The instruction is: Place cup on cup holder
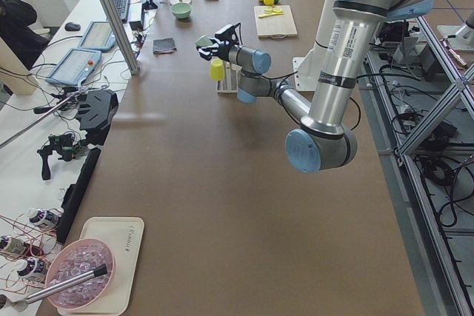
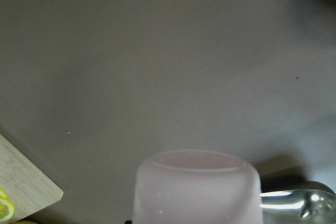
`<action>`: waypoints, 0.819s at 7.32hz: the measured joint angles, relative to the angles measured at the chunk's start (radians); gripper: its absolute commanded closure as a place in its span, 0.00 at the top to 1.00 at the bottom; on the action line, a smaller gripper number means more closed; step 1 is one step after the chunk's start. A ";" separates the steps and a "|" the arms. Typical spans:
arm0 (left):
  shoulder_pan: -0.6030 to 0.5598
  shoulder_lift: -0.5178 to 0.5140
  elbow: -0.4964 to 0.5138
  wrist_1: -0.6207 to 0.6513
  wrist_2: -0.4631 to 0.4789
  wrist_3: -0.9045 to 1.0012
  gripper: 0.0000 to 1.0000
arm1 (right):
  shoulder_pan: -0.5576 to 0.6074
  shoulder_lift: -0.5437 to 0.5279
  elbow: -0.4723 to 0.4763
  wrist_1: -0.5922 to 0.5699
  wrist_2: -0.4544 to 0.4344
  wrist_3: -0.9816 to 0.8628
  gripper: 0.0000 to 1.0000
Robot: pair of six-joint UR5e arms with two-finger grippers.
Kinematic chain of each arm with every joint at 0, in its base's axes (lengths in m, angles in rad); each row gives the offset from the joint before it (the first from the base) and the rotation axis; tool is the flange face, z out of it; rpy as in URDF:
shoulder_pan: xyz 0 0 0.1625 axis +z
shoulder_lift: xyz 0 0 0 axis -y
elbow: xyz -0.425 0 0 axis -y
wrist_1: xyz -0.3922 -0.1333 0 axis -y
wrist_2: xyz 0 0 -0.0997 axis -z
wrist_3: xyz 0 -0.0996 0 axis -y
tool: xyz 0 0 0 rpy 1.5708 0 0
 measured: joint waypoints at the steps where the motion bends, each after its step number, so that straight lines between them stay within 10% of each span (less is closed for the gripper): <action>1: 0.029 -0.010 -0.002 -0.033 0.043 0.033 0.00 | 0.007 -0.017 0.025 0.027 0.034 0.003 0.00; 6: 0.302 -0.032 0.002 -0.121 0.361 0.247 0.00 | 0.006 -0.120 0.037 0.320 0.239 0.014 0.00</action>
